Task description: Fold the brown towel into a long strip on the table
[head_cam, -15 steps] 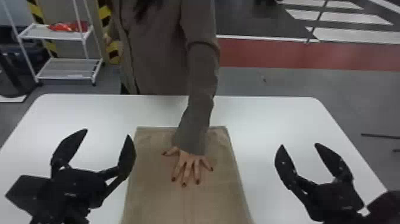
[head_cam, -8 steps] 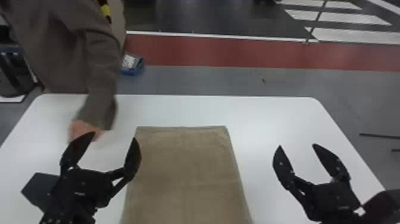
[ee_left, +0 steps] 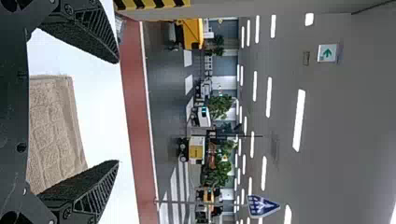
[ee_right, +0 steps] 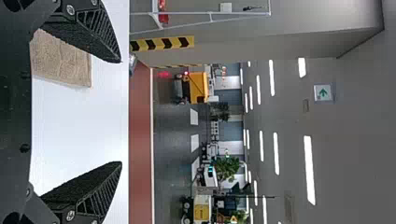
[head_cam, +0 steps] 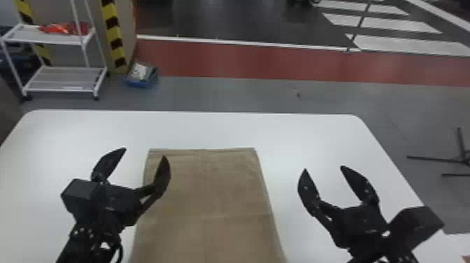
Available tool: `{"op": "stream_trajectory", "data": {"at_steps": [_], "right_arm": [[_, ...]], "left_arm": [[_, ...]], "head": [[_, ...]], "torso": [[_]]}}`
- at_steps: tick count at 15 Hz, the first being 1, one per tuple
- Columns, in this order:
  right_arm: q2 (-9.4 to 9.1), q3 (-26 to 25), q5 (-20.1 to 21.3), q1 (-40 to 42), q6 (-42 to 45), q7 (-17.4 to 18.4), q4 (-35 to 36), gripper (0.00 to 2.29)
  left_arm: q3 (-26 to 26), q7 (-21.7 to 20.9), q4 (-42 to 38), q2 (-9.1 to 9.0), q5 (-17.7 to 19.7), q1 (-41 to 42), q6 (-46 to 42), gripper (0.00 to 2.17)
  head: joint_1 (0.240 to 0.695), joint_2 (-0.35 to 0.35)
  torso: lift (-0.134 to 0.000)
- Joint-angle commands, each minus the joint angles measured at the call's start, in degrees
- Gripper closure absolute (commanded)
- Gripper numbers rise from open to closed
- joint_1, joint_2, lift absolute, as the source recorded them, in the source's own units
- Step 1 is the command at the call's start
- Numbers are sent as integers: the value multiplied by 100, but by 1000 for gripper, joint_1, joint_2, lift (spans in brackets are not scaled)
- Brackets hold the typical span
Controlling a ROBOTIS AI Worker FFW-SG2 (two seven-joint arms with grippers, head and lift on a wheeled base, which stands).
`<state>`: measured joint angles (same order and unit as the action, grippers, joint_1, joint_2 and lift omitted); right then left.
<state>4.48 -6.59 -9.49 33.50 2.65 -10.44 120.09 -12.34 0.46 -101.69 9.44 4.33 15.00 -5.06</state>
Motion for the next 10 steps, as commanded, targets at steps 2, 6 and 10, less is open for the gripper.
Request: {"op": "stream_trajectory", "data": {"at_steps": [2,6,10], "right_arm": [[203,255,79,-292,-243,-1,-223,110],[326,527,184,-406,-490,-1,-223,110],[414,765,316,-520,-718,-1,-232,110]], "left_arm": [[4,-142,466,-4,77,-568,607,215],[-225,-406,1116,-83,42,-1263,1293,275],[-348,-415,1758,-188,-20,-1834,1310,336]], "head": [[695,-134],[695,-108],[695,-99]], "torso": [[-111],[-111],[-111]]}}
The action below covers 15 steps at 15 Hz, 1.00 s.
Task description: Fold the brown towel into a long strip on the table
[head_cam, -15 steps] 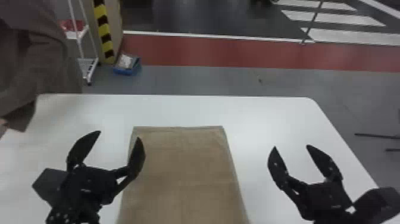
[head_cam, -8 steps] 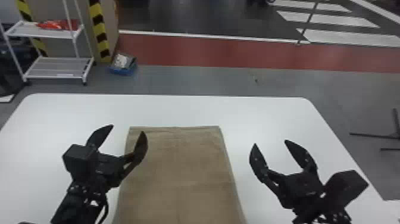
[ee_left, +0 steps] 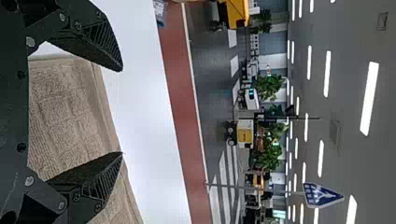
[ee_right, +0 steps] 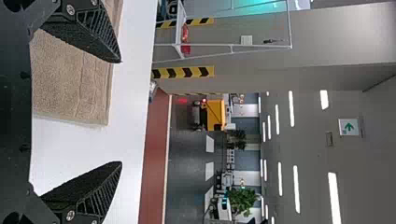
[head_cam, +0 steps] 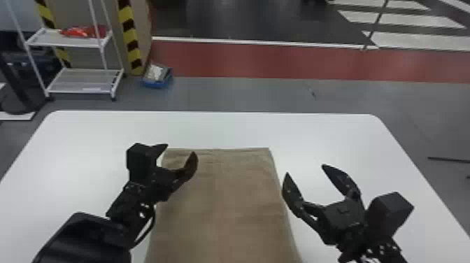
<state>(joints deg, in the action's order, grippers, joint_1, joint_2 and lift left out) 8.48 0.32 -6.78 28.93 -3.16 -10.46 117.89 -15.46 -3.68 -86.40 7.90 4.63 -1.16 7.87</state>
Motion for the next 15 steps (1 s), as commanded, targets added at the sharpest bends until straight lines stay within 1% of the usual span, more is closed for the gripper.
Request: {"op": "stream_trajectory", "data": {"at_steps": [1,2,3,5,7,9,13,14,15], "right_arm": [[31,108,45,-98,-155,0,-55,110],[48,143,45,-151,-155,0,-108,110],[66,214,54,-204,-155,0,-161,110],[66,249,54,-248,-155,0,-187,110],[110,275,54,-292,-155,0,-214,110],[110,284,54,-327,-208,0,-222,110],[110,302,45,-371,-225,0,-275,110],[110,302,45,-371,-225,0,-275,110],[110,302,45,-380,-225,0,-275,110]], "left_arm": [[-45,-1,326,-52,-41,-332,229,356],[-54,-1,361,-61,-59,-429,545,356],[-45,-1,370,-61,-59,-464,633,356],[16,-71,581,-61,3,-605,668,458],[113,-124,713,-61,47,-640,791,458],[192,-221,783,-52,56,-640,791,458],[263,-256,880,-61,56,-666,791,458],[263,-256,880,-52,56,-666,791,603],[271,-256,880,-61,64,-675,791,667]], "head": [[695,-92],[695,-88],[695,-85],[695,-76],[695,-65],[695,-51],[695,-33],[695,-31],[695,-30]], "torso": [[-111],[-111],[-111],[-111],[-111],[-111],[-111],[-111],[-111]]}}
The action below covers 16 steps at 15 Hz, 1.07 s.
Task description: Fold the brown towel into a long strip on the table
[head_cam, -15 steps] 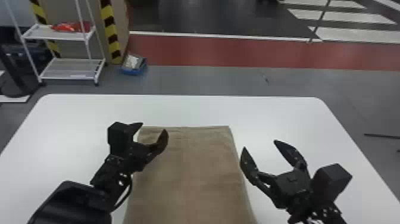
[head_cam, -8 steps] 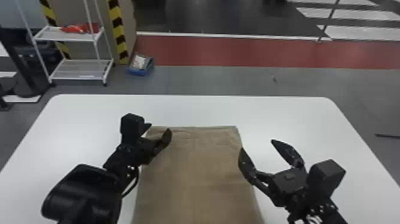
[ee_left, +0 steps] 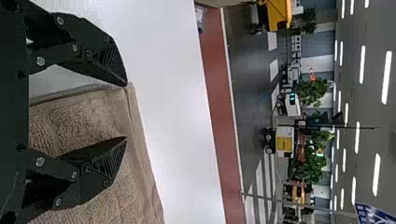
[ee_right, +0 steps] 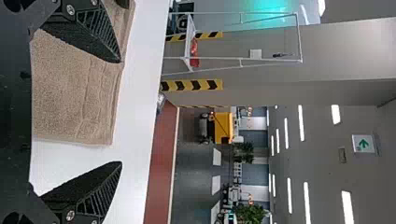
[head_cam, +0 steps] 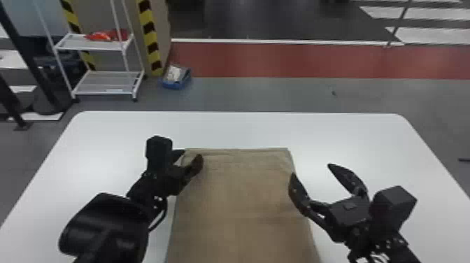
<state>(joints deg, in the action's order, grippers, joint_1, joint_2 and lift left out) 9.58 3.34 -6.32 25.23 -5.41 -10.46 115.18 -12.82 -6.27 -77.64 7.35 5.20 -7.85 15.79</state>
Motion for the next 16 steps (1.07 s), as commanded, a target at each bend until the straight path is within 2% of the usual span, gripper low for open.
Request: {"op": "stream_trajectory", "data": {"at_steps": [1,3,4,5,7,10,12,14,16], "right_arm": [[0,0,-1,-10,0,8,-4,110],[8,0,-10,-10,0,8,-4,110],[8,0,-10,-18,0,8,-4,110],[8,0,-10,-27,0,8,-4,110],[8,0,-36,-36,-18,8,-22,110],[0,0,-80,-62,0,26,-66,110],[-9,-26,-106,-80,0,123,-75,110],[-9,-61,-80,-89,0,395,-92,110],[8,-131,-80,-80,0,747,-110,110]], "left_arm": [[7,-6,4,-5,-2,-6,-1,704],[-2,11,4,-5,-2,-6,-1,1069],[7,11,4,4,-2,2,-1,1146],[25,64,-32,13,-11,46,-1,1450],[51,73,-287,39,-2,231,-1,1676],[113,126,-1385,57,-55,767,298,1690],[16,214,-2370,65,-266,1198,773,1690],[-309,187,-3187,74,-503,1479,1353,1690],[-784,143,-3574,74,-661,1540,2196,1690]], "head": [[695,-30],[695,-30],[695,-30],[695,-30],[695,-26],[695,-27],[695,-35],[695,-50],[695,-83]], "torso": [[-111],[-111],[-111],[-111],[-111],[-111],[-111],[-111],[-111]]}}
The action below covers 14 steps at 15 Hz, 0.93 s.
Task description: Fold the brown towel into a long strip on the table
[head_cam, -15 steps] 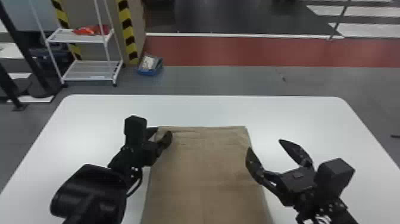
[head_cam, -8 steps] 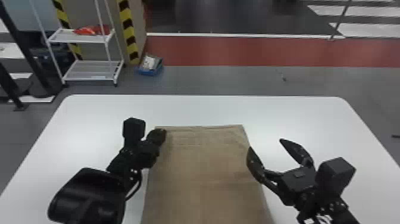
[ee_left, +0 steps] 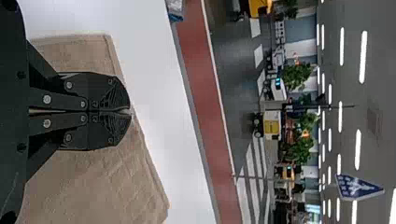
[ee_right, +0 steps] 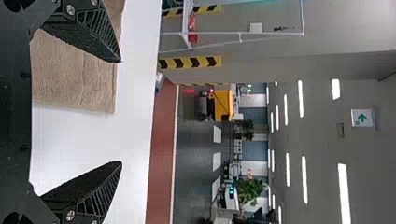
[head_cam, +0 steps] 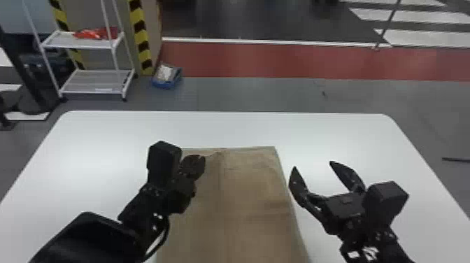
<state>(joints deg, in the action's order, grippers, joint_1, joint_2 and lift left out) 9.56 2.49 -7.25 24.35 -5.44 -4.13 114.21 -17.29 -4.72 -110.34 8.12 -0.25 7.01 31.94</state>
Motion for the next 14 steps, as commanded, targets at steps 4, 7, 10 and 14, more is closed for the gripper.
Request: {"op": "stream_trajectory", "data": {"at_steps": [4,7,10,14], "right_arm": [[133,-241,-31,-18,-15,844,-197,110],[151,-311,-181,-44,91,879,-285,110],[160,-241,-163,-36,38,879,-303,110],[169,32,-66,35,38,747,-329,147]], "left_arm": [[-1066,-47,-365,-4,-274,46,1320,1609],[-1110,-91,-462,5,-335,107,1408,184],[-688,-82,-1315,102,-265,696,1144,-2],[129,322,-1508,234,-63,1223,-684,33]], "head": [[695,-227],[695,-305],[695,-327],[695,-264]], "torso": [[-111],[-111],[-111],[-111]]}}
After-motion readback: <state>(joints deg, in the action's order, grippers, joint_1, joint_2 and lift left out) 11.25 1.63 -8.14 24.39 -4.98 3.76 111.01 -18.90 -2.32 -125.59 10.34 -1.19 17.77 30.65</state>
